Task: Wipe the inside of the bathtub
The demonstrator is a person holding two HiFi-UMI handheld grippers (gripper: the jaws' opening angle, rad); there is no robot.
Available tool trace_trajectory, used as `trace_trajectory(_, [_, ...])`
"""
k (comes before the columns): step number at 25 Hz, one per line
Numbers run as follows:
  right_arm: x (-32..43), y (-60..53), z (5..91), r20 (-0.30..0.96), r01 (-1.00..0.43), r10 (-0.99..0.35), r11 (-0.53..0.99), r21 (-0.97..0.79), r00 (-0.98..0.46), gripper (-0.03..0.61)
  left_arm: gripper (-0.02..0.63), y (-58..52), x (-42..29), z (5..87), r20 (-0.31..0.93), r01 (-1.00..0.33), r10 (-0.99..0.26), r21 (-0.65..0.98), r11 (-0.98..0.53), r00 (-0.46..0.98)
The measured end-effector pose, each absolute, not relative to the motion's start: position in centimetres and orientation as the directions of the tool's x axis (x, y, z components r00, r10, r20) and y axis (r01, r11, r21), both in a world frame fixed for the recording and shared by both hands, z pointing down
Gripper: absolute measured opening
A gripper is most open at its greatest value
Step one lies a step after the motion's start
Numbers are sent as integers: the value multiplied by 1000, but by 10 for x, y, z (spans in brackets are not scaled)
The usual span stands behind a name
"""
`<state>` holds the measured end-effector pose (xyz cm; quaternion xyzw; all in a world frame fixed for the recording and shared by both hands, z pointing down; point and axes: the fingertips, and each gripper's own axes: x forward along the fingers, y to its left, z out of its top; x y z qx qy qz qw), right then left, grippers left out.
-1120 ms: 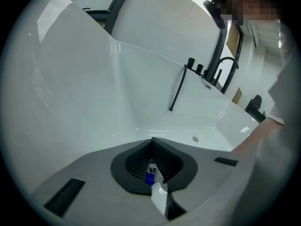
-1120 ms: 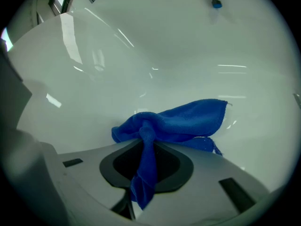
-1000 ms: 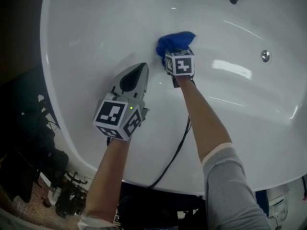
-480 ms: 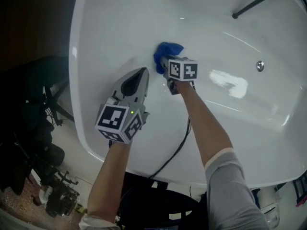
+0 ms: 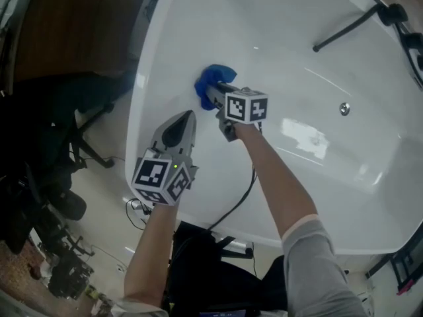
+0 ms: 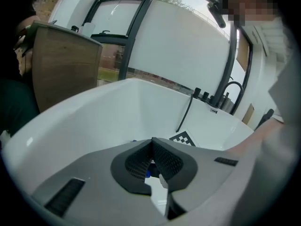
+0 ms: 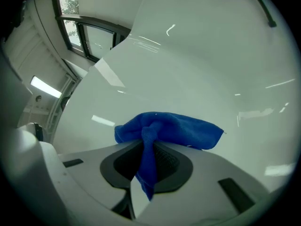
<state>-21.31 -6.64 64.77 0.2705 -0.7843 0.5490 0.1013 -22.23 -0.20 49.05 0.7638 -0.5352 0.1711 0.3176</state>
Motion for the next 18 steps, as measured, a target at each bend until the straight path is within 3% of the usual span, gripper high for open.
trace_trajectory(10, [-254,-66,552,417,-504,-299,331,-798,-858,57,-2,18,-244,431,592,-936,-732,291,-196,337])
trace_trajectory(14, [-244,-72,524,414,-531,-363,332,-780,-835,58,-2,25,-250,401,589,-941,-737,261,-215,332])
trace_trajectory(18, [-218,-64,458,357,-515,-395,436,-738,-846,59,-2,40,-245,374,589,-947,-744,237,-215,316])
